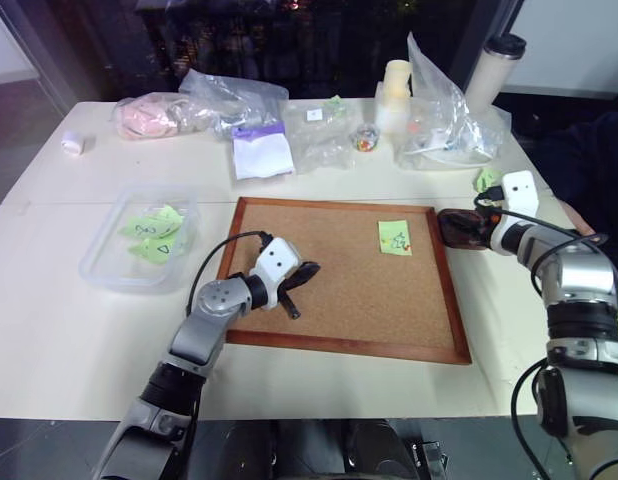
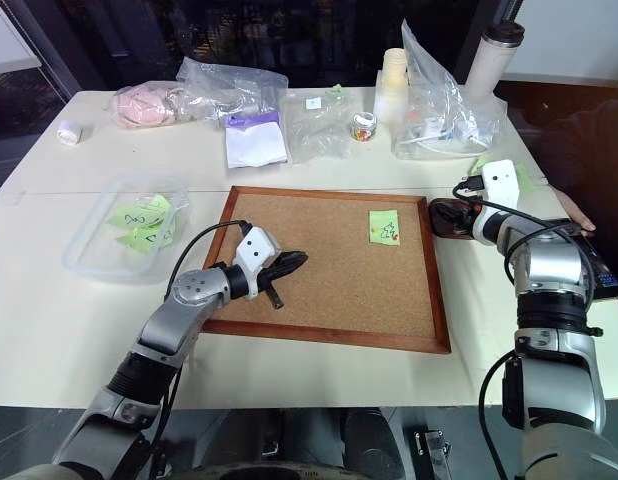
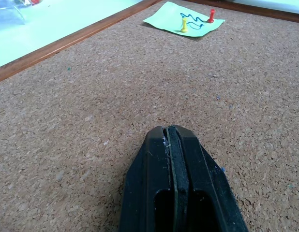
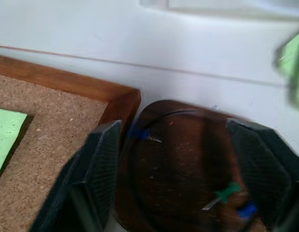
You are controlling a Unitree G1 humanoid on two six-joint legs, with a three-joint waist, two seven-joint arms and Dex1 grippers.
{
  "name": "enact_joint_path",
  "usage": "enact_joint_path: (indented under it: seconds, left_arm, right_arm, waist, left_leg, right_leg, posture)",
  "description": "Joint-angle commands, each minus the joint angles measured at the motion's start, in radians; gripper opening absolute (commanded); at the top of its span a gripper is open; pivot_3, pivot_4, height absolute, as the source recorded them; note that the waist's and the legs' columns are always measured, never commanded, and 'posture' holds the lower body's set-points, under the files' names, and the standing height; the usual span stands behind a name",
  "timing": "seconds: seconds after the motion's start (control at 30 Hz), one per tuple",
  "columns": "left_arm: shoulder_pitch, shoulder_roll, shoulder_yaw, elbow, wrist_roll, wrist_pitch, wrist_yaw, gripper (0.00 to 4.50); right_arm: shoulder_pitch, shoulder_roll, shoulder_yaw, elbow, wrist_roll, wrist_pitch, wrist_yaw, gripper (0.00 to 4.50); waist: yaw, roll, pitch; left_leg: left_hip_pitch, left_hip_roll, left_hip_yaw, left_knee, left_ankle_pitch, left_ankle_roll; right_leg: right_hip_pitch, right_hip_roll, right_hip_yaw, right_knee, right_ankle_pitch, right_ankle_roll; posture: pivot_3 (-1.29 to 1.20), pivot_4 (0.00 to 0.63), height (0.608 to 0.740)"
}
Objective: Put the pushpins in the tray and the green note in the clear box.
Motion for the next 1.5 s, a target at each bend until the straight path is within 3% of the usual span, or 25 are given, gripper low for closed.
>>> enact_joint_path:
  seconds: [0.03, 0.47, 0.57, 0.6, 0.67, 1.5]
  left_arm:
    - [0.036, 0.006, -0.033, 0.034, 0.014, 0.015, -0.020, 0.00]
    - [0.038, 0.010, -0.034, 0.028, 0.016, 0.012, -0.020, 0.00]
    - [0.041, 0.011, -0.033, 0.023, 0.016, 0.013, -0.019, 0.00]
    - [0.043, 0.012, -0.033, 0.021, 0.015, 0.014, -0.018, 0.00]
    - [0.048, 0.015, -0.031, 0.018, 0.015, 0.014, -0.018, 0.00]
    - [0.045, 0.022, -0.036, 0.017, 0.018, 0.016, -0.030, 0.00]
  right_arm:
    - [-0.001, -0.023, -0.015, -0.091, 0.029, 0.031, 0.020, 3.35]
    - [0.139, 0.050, 0.128, -0.509, 0.145, 0.203, 0.118, 3.35]
    - [0.166, 0.054, 0.145, -0.514, 0.133, 0.190, 0.111, 3.35]
    - [0.173, 0.054, 0.150, -0.514, 0.131, 0.189, 0.107, 2.83]
    - [0.187, 0.052, 0.165, -0.518, 0.122, 0.185, 0.102, 2.19]
    - [0.258, 0.048, 0.127, -0.490, 0.127, 0.149, 0.078, 2.19]
  waist:
    - [0.000, 0.000, 0.000]
    - [0.001, 0.000, 0.000]
    - [0.001, 0.000, 0.000]
    - [0.001, 0.000, 0.000]
    - [0.000, 0.000, 0.000]
    - [-0.001, 0.000, 0.000]
  left_leg:
    - [0.000, 0.000, 0.000, 0.000, 0.000, 0.000]
    - [0.000, 0.000, -0.001, 0.000, 0.000, 0.001]
    - [0.000, 0.000, -0.001, 0.000, 0.000, 0.001]
    - [-0.001, 0.000, -0.001, 0.000, 0.000, 0.001]
    - [0.000, 0.000, -0.001, 0.000, 0.000, 0.001]
    - [0.000, 0.000, -0.001, 0.000, 0.000, 0.001]
  right_leg:
    - [0.000, 0.000, 0.000, 0.000, 0.000, 0.000]
    - [0.000, 0.000, 0.000, -0.001, 0.000, 0.000]
    - [0.000, 0.000, 0.000, -0.001, 0.000, 0.000]
    - [0.000, 0.000, 0.000, -0.001, 0.000, 0.000]
    - [0.000, 0.000, 0.000, -0.001, 0.000, 0.000]
    - [0.000, 0.001, 0.000, -0.001, 0.000, 0.000]
  posture:
    - [0.00, 0.150, 0.740]
    - [0.00, 0.150, 0.740]
    - [0.00, 0.150, 0.740]
    - [0.00, 0.150, 0.740]
    - [0.00, 0.150, 0.740]
    - [0.00, 0.150, 0.740]
